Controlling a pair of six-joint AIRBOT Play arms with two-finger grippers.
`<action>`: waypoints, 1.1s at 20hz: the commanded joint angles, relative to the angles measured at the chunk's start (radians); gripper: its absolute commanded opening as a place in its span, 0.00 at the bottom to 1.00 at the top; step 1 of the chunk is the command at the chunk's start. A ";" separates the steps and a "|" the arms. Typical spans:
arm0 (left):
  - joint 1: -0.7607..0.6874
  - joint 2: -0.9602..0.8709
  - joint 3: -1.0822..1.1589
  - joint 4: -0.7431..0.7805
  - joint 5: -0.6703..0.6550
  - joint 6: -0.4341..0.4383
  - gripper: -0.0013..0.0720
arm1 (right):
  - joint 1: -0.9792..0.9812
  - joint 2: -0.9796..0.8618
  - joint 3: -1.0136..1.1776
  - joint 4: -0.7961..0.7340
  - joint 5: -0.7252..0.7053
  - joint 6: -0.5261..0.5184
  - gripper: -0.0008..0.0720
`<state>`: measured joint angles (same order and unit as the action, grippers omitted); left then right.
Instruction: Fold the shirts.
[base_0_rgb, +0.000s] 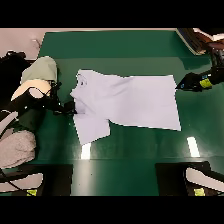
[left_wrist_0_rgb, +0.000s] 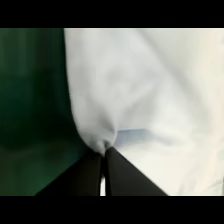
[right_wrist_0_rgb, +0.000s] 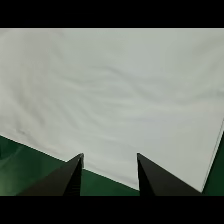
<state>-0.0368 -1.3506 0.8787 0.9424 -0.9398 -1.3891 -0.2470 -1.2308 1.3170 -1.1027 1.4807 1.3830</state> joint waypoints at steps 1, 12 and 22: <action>-0.005 0.006 0.061 0.000 -0.076 0.011 0.05 | -0.082 0.026 -0.098 -0.033 0.034 -0.005 0.54; -0.005 0.116 0.081 -0.002 -0.057 0.036 0.05 | -0.583 0.100 -0.790 0.124 -0.156 -0.069 0.63; -0.005 0.126 0.084 -0.002 -0.067 0.036 0.05 | -0.227 0.021 -0.684 0.269 -0.338 -0.082 0.08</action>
<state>-0.0418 -1.2327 0.9596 0.9409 -1.0027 -1.3529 -0.5808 -1.1957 0.5850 -0.8612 1.1805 1.3029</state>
